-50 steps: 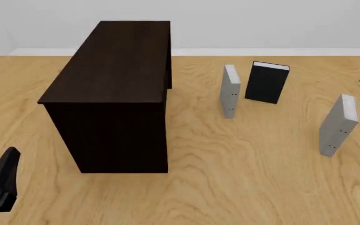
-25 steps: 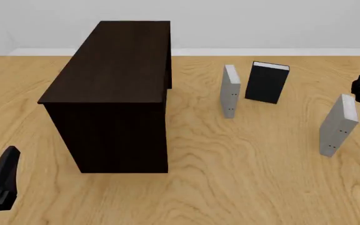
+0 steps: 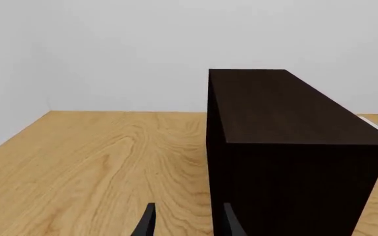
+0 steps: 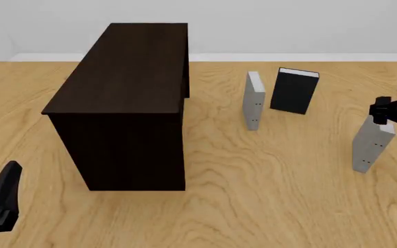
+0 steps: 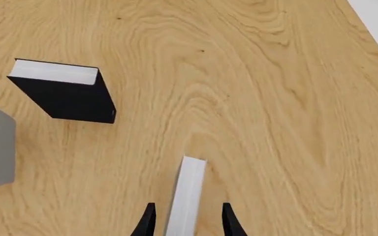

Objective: Pick up the book on the right and place it under the cabinet shelf.

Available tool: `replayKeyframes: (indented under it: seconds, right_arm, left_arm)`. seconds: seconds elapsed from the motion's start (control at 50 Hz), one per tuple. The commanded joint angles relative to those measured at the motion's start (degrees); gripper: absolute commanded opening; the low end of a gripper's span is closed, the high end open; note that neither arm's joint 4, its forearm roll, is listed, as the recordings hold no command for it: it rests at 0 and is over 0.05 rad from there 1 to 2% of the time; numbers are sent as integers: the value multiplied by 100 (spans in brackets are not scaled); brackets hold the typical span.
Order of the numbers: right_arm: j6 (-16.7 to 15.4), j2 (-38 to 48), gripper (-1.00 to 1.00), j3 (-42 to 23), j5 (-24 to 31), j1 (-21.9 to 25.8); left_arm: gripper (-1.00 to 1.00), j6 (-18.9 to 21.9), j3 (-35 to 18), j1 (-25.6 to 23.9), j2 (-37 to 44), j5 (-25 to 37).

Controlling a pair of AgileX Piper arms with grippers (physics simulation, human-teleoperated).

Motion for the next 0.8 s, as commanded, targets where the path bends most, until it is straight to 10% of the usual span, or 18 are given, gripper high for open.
replayKeyframes:
  seconds: [0.02, 0.58, 0.6, 0.8]
  right_arm:
    - [40, 439, 100, 17, -223, -37]
    - [129, 1001, 100, 89, -591, -147]
    - [51, 1020, -100, 98, -574, -179]
    - [113, 617, -100, 85, -360, -96]
  left_arm:
    - [100, 3, 4, 0, -7, -6]
    - [100, 6, 1, 3, -53, 34]
    - [100, 7, 2, 3, -56, 34]
    - [100, 6, 4, 5, -68, 46]
